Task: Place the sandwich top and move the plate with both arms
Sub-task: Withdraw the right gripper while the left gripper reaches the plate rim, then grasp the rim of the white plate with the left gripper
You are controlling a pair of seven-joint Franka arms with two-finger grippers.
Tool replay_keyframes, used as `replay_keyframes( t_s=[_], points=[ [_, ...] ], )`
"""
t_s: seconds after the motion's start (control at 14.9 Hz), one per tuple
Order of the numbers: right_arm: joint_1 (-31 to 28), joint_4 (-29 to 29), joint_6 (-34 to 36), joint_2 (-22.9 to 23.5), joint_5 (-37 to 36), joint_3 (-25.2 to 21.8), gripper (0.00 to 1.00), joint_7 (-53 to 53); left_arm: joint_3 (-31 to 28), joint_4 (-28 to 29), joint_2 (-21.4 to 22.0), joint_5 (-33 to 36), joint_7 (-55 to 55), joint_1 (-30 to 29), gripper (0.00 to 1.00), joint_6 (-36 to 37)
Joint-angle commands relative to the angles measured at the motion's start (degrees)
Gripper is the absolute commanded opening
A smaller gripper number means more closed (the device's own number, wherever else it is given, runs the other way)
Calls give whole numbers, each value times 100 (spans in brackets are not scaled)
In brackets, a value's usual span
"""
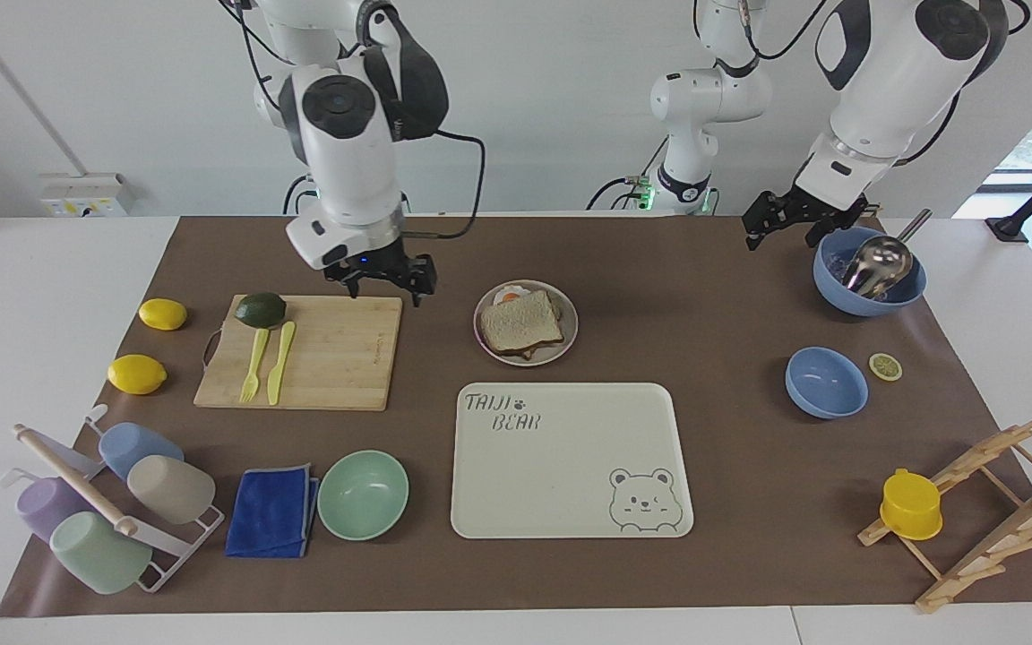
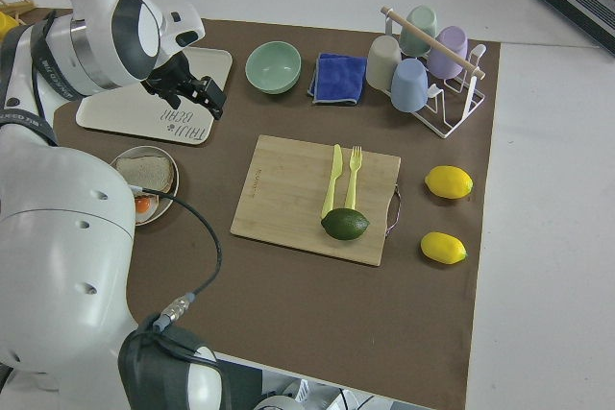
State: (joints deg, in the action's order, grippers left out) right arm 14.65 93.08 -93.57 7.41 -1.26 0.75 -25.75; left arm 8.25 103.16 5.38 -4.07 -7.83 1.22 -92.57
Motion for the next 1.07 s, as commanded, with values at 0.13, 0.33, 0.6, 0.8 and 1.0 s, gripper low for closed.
replay_keyframes(
  t_s=[0.13,0.33,0.6,0.8,1.0],
  points=[
    [-901,132,558,-662,108,65,100,1069,-7,1223,262,-130,-464,764,100,-1252],
    [-1017,166,568,-828,64,-205,100,1572,-7,1741,78,-138,-841,1379,100,-2130],
    [-1087,62,576,-847,20,-846,100,2397,-7,2077,-387,-138,-1870,2126,100,-3073],
    [-1052,53,550,-847,64,-1156,100,2759,-7,2356,-617,-226,-2108,2408,100,-3608],
    [-1034,-236,761,-672,20,-1139,100,2777,-7,2946,-555,-480,-2204,2575,96,-4356]
  ],
)
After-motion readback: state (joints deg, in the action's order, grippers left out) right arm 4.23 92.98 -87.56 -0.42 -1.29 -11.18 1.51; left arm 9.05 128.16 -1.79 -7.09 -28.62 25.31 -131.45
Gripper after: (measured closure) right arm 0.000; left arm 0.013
